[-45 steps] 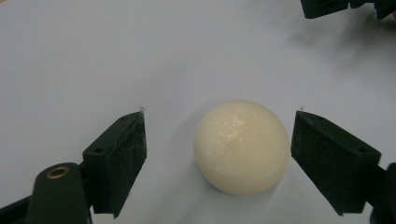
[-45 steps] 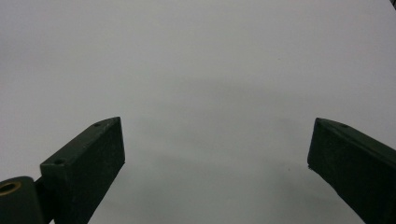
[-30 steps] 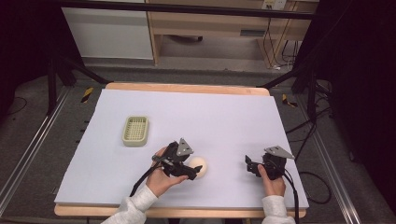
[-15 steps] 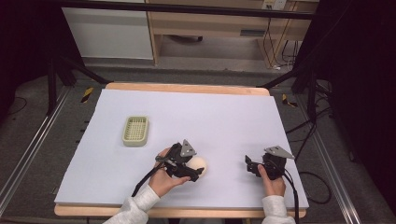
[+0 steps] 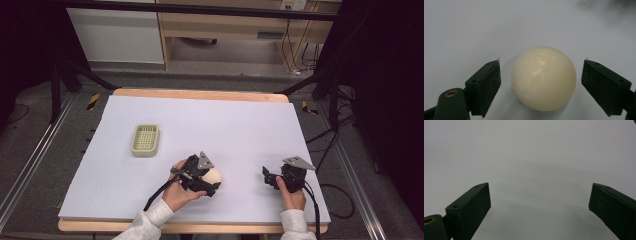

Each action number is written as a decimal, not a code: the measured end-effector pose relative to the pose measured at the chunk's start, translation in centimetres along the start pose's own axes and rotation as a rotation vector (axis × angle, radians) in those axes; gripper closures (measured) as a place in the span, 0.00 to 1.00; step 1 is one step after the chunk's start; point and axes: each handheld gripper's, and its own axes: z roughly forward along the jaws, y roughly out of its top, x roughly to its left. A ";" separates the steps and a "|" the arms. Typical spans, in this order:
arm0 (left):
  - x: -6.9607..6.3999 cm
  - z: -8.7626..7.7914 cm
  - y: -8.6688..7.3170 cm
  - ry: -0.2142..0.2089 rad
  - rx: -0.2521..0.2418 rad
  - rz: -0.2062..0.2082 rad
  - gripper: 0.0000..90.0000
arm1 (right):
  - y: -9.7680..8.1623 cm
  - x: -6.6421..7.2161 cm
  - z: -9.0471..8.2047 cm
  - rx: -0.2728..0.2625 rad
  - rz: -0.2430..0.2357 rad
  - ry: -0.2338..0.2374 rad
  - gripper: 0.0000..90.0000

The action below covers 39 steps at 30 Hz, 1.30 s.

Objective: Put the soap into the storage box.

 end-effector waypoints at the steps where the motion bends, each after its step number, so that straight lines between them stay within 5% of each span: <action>1: 0.0 0.1 0.0 -0.002 0.005 0.000 0.17 | 0.0 0.0 0.0 0.000 0.002 0.000 0.05; 39: -0.2 2.0 -0.1 -0.004 0.065 0.018 0.25 | 0.0 0.0 0.0 0.001 0.003 -0.001 0.05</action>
